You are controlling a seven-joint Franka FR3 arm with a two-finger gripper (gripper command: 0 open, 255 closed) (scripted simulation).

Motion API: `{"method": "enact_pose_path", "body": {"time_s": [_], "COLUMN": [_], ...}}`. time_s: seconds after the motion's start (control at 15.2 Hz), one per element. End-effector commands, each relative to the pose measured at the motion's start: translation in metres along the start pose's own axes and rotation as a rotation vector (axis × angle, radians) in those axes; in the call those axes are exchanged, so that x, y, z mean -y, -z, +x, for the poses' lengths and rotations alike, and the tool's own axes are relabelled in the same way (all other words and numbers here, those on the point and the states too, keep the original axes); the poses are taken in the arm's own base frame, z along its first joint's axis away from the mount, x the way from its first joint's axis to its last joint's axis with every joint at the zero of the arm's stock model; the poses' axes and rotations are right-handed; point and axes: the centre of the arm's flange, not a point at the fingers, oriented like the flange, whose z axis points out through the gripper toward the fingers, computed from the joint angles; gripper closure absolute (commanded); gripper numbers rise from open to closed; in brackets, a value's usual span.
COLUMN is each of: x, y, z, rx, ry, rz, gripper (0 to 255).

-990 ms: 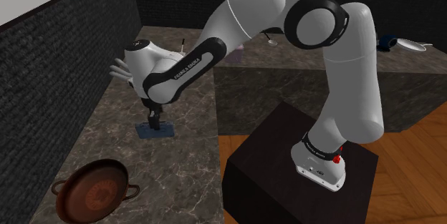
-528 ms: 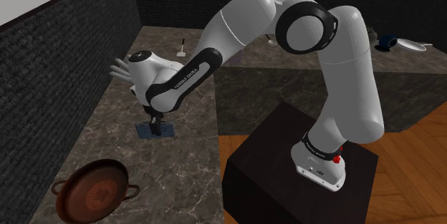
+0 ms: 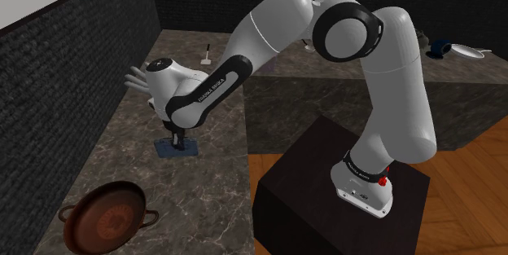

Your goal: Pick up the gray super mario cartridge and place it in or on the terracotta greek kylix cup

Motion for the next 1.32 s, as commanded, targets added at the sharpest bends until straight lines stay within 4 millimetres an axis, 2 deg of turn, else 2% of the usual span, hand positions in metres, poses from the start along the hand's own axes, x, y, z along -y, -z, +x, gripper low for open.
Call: {"method": "enact_pose_path", "body": {"time_s": [0.0,0.46,1.25], "x": [0.000,0.000,0.001], "y": [0.000,0.000,0.063], "z": [0.000,0.000,-0.002], "rx": [0.000,0.000,0.000], "ry": [0.000,0.000,0.000], "rz": [0.000,0.000,0.000], "gripper": [255,255,255]}}
